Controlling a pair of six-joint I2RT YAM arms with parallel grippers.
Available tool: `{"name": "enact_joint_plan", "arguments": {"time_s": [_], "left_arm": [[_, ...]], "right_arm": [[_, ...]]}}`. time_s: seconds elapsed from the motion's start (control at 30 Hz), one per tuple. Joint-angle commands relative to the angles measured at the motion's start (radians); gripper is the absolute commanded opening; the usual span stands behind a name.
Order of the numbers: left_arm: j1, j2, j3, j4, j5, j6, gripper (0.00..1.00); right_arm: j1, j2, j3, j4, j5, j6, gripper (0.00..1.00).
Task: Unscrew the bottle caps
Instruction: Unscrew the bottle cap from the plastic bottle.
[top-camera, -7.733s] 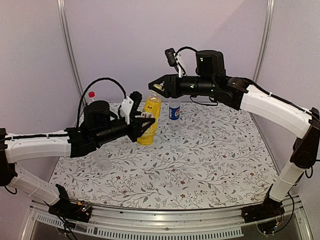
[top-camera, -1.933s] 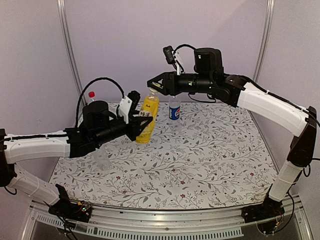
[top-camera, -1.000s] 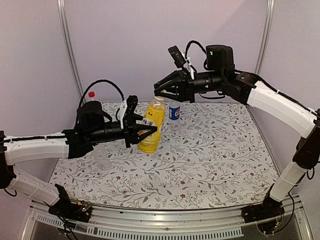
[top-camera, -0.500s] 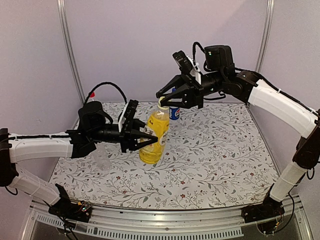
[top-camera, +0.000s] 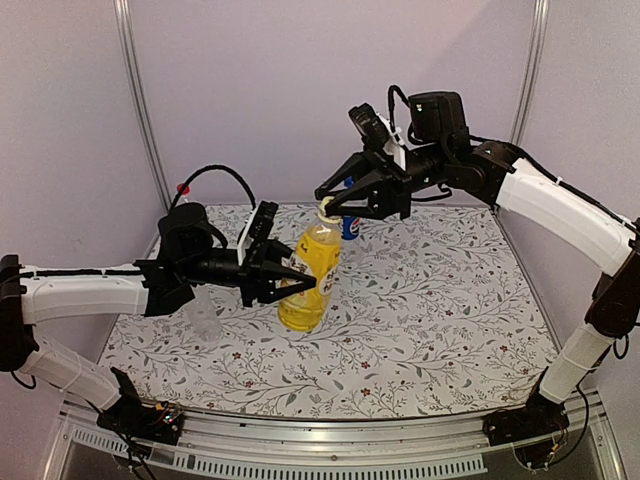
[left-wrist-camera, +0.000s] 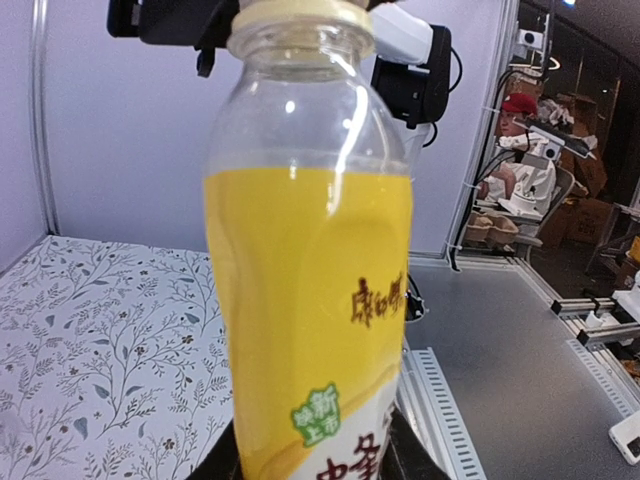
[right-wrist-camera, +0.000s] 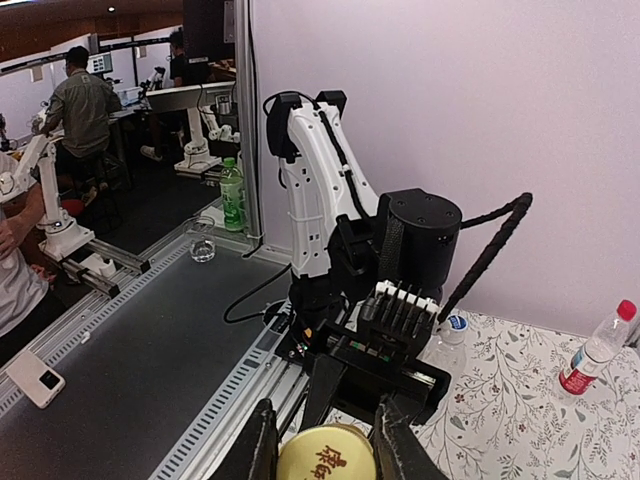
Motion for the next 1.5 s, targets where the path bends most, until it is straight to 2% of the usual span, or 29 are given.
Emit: {"name": "enact_joint_plan", "arguments": {"time_s": [0.0,0.2,0.47,0.77,0.9,1.0,1.07,1.17,1.27,1.47], "left_arm": [[0.008,-0.015,0.013,0.063,0.0,0.025,0.3],[0.01,-0.023,0.016,0.034,-0.066,0.045,0.29],[0.013,-0.028,0.015,0.017,-0.126,0.056,0.29],[0.015,-0.037,0.026,-0.047,-0.295,0.088,0.28],[0.014,-0.048,0.021,-0.059,-0.383,0.093,0.28],[0.013,-0.053,0.02,-0.073,-0.46,0.094,0.28],[0.012,-0.055,0.022,-0.086,-0.508,0.099,0.29],[0.004,-0.058,0.023,-0.102,-0.584,0.102,0.28],[-0.002,-0.061,0.027,-0.115,-0.625,0.109,0.29],[-0.02,-0.062,0.032,-0.136,-0.698,0.133,0.29]], "right_arm": [[-0.026,0.022,0.015,-0.028,0.053,0.015,0.09],[-0.026,0.045,0.016,-0.027,0.114,0.061,0.17],[-0.026,0.046,0.017,-0.023,0.135,0.075,0.43],[-0.026,0.022,0.002,0.017,0.211,0.132,0.78],[-0.026,0.001,-0.023,0.052,0.26,0.167,0.88],[-0.026,-0.018,-0.036,0.119,0.344,0.24,0.9],[-0.026,-0.034,-0.037,0.163,0.452,0.314,0.91],[-0.026,-0.042,-0.038,0.211,0.609,0.5,0.9],[-0.024,-0.046,-0.06,0.268,0.657,0.61,0.91],[-0.014,-0.043,-0.069,0.311,0.707,0.681,0.9]]}}
